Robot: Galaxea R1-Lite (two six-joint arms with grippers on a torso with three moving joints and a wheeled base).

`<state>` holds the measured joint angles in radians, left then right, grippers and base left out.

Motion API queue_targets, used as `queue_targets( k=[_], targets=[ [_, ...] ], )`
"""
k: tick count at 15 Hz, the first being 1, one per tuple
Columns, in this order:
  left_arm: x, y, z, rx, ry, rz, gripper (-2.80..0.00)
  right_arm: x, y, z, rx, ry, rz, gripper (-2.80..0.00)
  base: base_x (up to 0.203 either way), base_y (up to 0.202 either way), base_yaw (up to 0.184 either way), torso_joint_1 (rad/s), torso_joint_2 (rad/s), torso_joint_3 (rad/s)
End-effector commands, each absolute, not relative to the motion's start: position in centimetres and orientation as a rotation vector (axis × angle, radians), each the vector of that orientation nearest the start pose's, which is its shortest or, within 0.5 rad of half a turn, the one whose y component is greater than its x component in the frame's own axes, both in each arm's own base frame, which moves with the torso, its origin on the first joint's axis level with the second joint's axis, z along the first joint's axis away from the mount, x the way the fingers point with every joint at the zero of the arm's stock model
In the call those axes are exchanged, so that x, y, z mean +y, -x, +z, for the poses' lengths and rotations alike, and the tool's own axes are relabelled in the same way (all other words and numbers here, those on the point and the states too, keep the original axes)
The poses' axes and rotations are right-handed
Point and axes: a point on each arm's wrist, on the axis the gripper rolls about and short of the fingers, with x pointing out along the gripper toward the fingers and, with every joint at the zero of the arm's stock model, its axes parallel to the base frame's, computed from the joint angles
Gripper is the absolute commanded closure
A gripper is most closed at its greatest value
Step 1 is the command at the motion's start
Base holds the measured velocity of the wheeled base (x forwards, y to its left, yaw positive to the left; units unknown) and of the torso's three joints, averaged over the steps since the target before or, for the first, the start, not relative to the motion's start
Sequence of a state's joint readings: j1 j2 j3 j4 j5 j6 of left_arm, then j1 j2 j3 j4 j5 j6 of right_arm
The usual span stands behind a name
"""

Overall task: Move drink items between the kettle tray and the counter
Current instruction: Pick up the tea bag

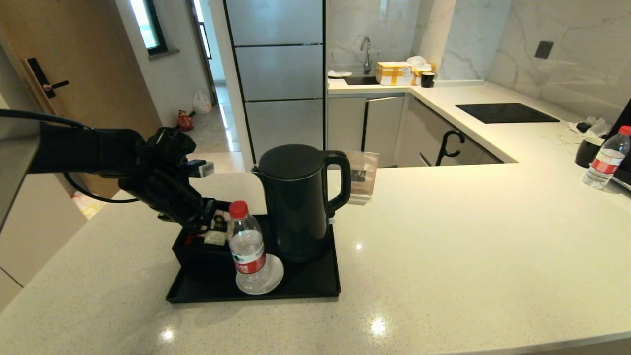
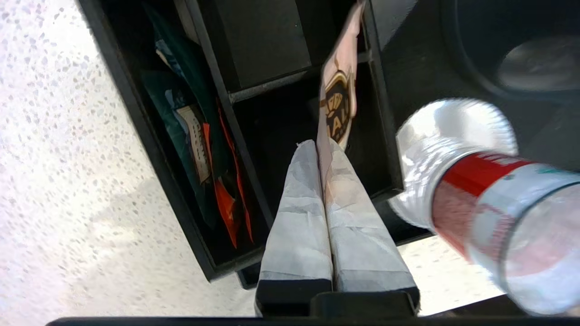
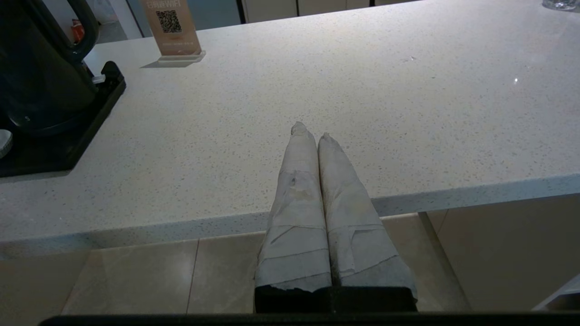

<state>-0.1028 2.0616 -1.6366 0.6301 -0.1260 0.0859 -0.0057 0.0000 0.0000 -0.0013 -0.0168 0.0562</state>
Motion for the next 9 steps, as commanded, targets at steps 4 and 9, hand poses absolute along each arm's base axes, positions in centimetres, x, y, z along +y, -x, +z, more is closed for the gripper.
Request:
queue_targets(
  k=[4,9],
  targets=[
    [-4.1,-37.3,18.8,1.010,-0.036,-0.237,0.00,0.0,2.3,7.6,-0.001,-0.057,-0.023,0.00,0.000,0.000,0.000,0.000,0.00,0.000],
    [-2.5,-34.0,24.1,0.888,0.089,-0.150,0.00,0.0,2.3,7.6,-0.001,-0.057,-0.023,0.00,0.000,0.000,0.000,0.000,0.00,0.000]
  ],
)
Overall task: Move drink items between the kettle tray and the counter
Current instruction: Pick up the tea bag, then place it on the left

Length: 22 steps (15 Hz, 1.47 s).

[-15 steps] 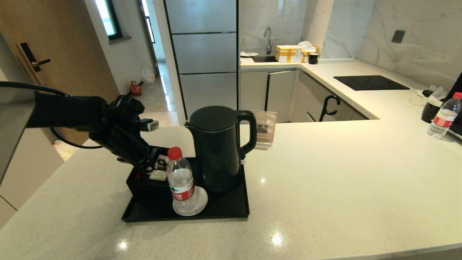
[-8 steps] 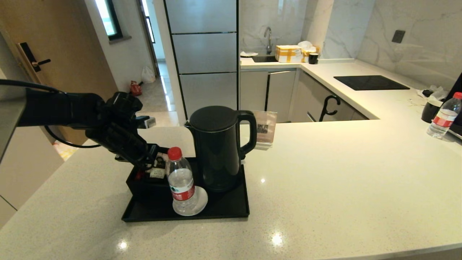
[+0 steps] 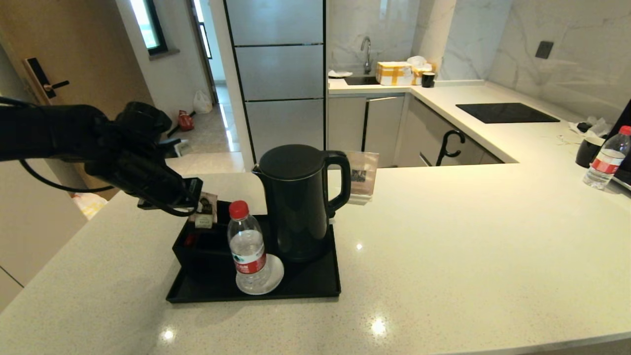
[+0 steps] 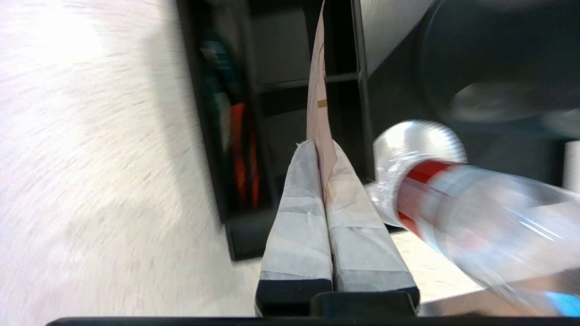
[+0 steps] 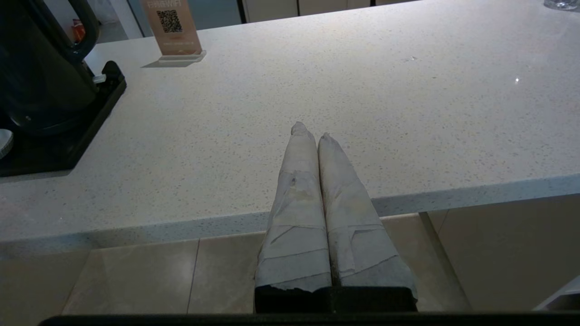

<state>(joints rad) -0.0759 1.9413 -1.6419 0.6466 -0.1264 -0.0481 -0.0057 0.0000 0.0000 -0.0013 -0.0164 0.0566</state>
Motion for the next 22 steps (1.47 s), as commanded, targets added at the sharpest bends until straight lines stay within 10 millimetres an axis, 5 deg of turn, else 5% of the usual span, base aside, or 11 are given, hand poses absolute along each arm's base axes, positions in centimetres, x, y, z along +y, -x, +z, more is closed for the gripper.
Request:
queue_targets(
  k=[1,4,6,9,15,18,21,22],
  targets=[
    [-2.3,-33.8,24.2,0.896,0.100,-0.141,0.00,0.0,2.3,7.6,-0.001,-0.057,-0.023,0.00,0.000,0.000,0.000,0.000,0.00,0.000],
    [3.9,-28.5,28.2,0.816,0.229,0.065,0.00,0.0,2.3,7.6,-0.001,-0.057,-0.023,0.00,0.000,0.000,0.000,0.000,0.00,0.000],
    [7.9,-25.9,27.5,0.847,0.270,0.204,0.00,0.0,2.3,7.6,-0.001,-0.057,-0.023,0.00,0.000,0.000,0.000,0.000,0.00,0.000],
    [11.3,-23.3,25.3,0.930,0.277,0.305,0.00,0.0,2.3,7.6,-0.001,-0.057,-0.023,0.00,0.000,0.000,0.000,0.000,0.00,0.000],
    [11.8,-23.4,21.3,1.023,0.252,0.282,0.00,0.0,2.3,7.6,-0.001,-0.057,-0.023,0.00,0.000,0.000,0.000,0.000,0.00,0.000],
    [12.0,-26.3,17.7,1.050,0.248,0.246,0.00,0.0,2.3,7.6,-0.001,-0.057,-0.023,0.00,0.000,0.000,0.000,0.000,0.00,0.000],
    [11.7,-27.2,16.7,1.070,0.246,0.229,0.00,0.0,2.3,7.6,-0.001,-0.057,-0.023,0.00,0.000,0.000,0.000,0.000,0.00,0.000],
    [11.8,-28.0,16.1,1.061,0.239,0.223,-2.80,0.0,2.3,7.6,-0.001,-0.057,-0.023,0.00,0.000,0.000,0.000,0.000,0.00,0.000]
  ],
)
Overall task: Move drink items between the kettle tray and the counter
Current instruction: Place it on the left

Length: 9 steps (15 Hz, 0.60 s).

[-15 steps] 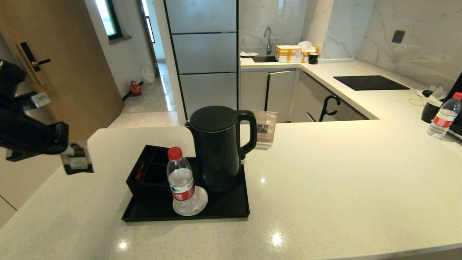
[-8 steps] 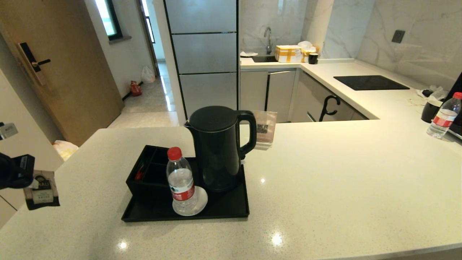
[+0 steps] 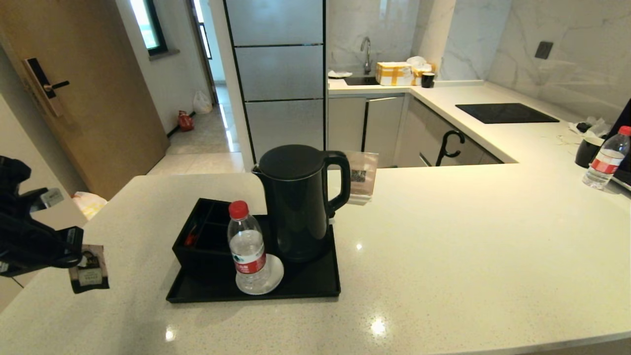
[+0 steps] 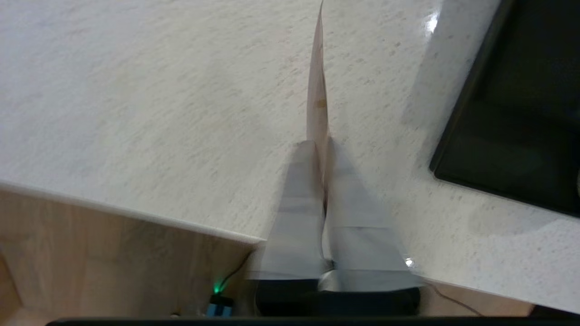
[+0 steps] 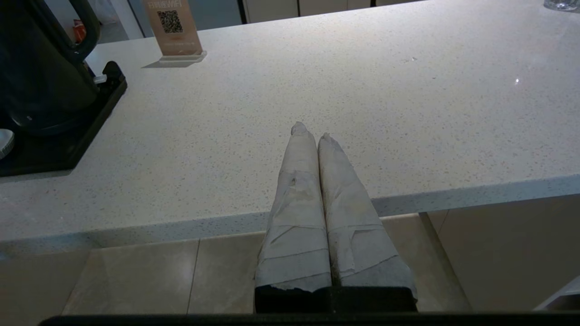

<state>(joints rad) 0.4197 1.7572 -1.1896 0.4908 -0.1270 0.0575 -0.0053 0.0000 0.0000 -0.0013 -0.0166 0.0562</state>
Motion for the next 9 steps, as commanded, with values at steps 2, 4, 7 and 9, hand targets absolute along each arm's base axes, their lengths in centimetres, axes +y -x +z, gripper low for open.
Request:
queue_targets(
  k=[2,4,7,9],
  targets=[
    [11.8,-28.2,16.0,1.056,0.236,0.220,-2.80,0.0,2.3,7.6,-0.002,-0.057,-0.023,0.00,0.000,0.000,0.000,0.000,0.00,0.000],
    [11.9,-29.3,15.1,1.028,0.234,0.215,-2.80,0.0,2.3,7.6,-0.001,-0.057,-0.023,0.00,0.000,0.000,0.000,0.000,0.00,0.000],
    [11.8,-29.5,15.0,1.025,0.273,0.218,-2.80,0.0,2.3,7.6,-0.001,-0.057,-0.023,0.00,0.000,0.000,0.000,0.000,0.00,0.000],
    [11.8,-29.5,15.1,1.024,0.276,0.216,-2.80,0.0,2.3,7.6,-0.001,-0.057,-0.023,0.00,0.000,0.000,0.000,0.000,0.00,0.000]
  ],
)
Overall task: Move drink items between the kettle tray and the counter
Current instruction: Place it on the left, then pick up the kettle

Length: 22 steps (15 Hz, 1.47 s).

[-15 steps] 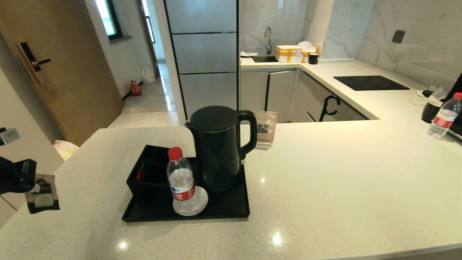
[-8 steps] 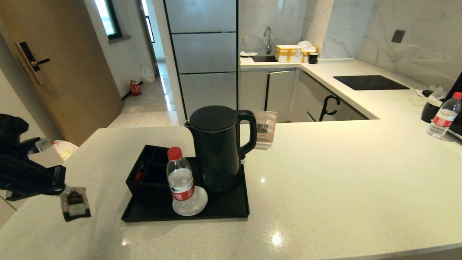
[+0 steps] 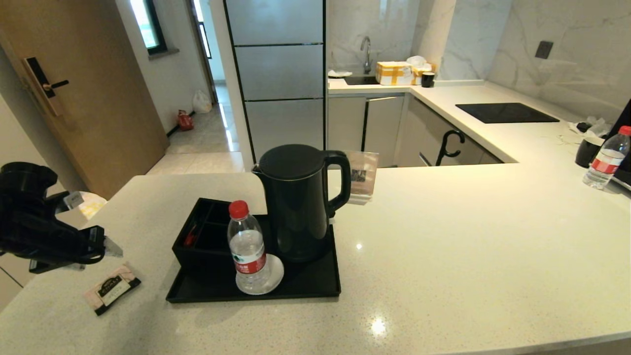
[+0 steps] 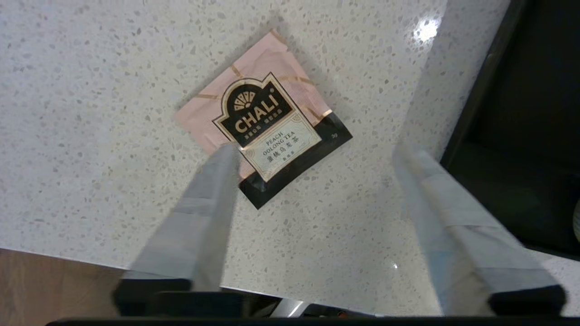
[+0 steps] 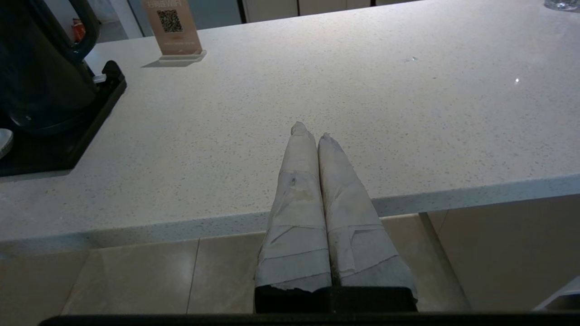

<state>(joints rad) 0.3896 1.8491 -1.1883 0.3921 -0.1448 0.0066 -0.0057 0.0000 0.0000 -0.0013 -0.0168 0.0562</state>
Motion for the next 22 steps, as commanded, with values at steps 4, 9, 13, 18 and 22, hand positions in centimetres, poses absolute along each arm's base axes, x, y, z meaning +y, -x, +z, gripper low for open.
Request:
queue_targets(
  k=[4,9,13,18,22],
  targets=[
    [10.1,-26.3,21.1,0.848,0.318,0.111,0.00,0.0,2.3,7.6,-0.001,-0.057,-0.023,0.00,0.000,0.000,0.000,0.000,0.00,0.000],
    [4.5,-16.6,29.3,0.656,0.293,-0.070,0.00,0.0,2.3,7.6,-0.001,-0.057,-0.023,0.00,0.000,0.000,0.000,0.000,0.00,0.000],
    [1.1,-7.3,31.6,0.567,0.322,-0.193,0.00,0.0,2.3,7.6,-0.001,-0.057,-0.023,0.00,0.000,0.000,0.000,0.000,0.00,0.000],
    [-2.6,4.3,30.4,0.505,0.321,-0.269,0.00,0.0,2.3,7.6,-0.001,-0.057,-0.023,0.00,0.000,0.000,0.000,0.000,0.00,0.000],
    [-4.4,11.8,27.5,0.403,0.253,-0.191,0.00,0.0,2.3,7.6,-0.001,-0.057,-0.023,0.00,0.000,0.000,0.000,0.000,0.00,0.000]
  ],
)
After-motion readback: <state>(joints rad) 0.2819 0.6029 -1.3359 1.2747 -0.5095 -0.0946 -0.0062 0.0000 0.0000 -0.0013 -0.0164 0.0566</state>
